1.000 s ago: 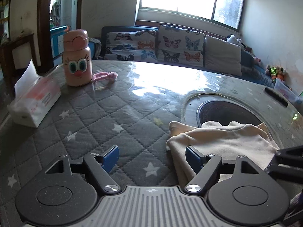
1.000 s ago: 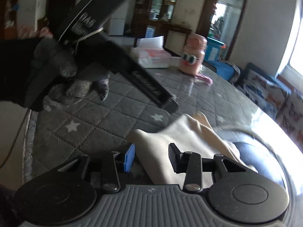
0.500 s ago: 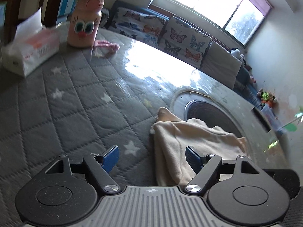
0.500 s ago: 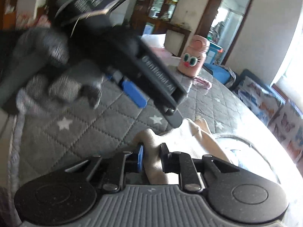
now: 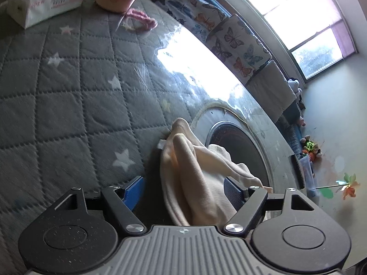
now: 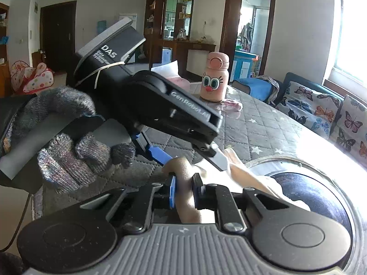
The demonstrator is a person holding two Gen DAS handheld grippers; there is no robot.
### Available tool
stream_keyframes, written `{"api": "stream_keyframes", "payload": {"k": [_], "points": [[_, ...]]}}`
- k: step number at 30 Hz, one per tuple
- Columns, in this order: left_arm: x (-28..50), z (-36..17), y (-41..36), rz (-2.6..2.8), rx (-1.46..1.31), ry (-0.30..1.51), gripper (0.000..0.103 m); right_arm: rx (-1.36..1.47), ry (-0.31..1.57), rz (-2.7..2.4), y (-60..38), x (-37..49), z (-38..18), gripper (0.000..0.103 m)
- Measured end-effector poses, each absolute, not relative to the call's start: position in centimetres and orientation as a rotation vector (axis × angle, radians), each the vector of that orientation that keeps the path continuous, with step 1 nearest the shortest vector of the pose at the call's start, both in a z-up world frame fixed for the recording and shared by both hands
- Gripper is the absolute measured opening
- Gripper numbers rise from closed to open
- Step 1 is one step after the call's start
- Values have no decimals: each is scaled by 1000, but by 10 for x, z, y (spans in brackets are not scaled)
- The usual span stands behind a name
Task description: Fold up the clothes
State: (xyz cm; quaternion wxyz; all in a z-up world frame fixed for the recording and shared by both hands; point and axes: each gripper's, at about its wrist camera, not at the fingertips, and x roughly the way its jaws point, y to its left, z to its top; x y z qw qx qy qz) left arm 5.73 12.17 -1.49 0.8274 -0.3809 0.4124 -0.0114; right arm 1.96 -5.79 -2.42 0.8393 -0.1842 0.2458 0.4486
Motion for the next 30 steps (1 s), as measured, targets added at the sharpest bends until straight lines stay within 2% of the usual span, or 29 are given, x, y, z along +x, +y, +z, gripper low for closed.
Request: {"api": "stream_keyframes", "payload": {"k": [2,4,5,7,10,20,30], "points": [[59,-16,120,-27,-824,882,69,-382,518,955,-62,21,-24,14],[61,-18,118,-30,-846,892,50,-377,516,956,-64,23,-25,14],[61,-20,118,-23,-857,898,48,-375,516,956,-65,23,-26,14],[61,-23,119,-12,-875,906,30,-370,515,958,-66,26,-27,14],[60,-26,119,-5,-887,905,21,-376,516,961,-64,27,-29,14],[59,-27,117,-19,-830,891,20,-301,558,893,-95,47,-24,29],[59,-27,114,-25,-804,884,20,-201,630,539,-178,100,-33,31]]}}
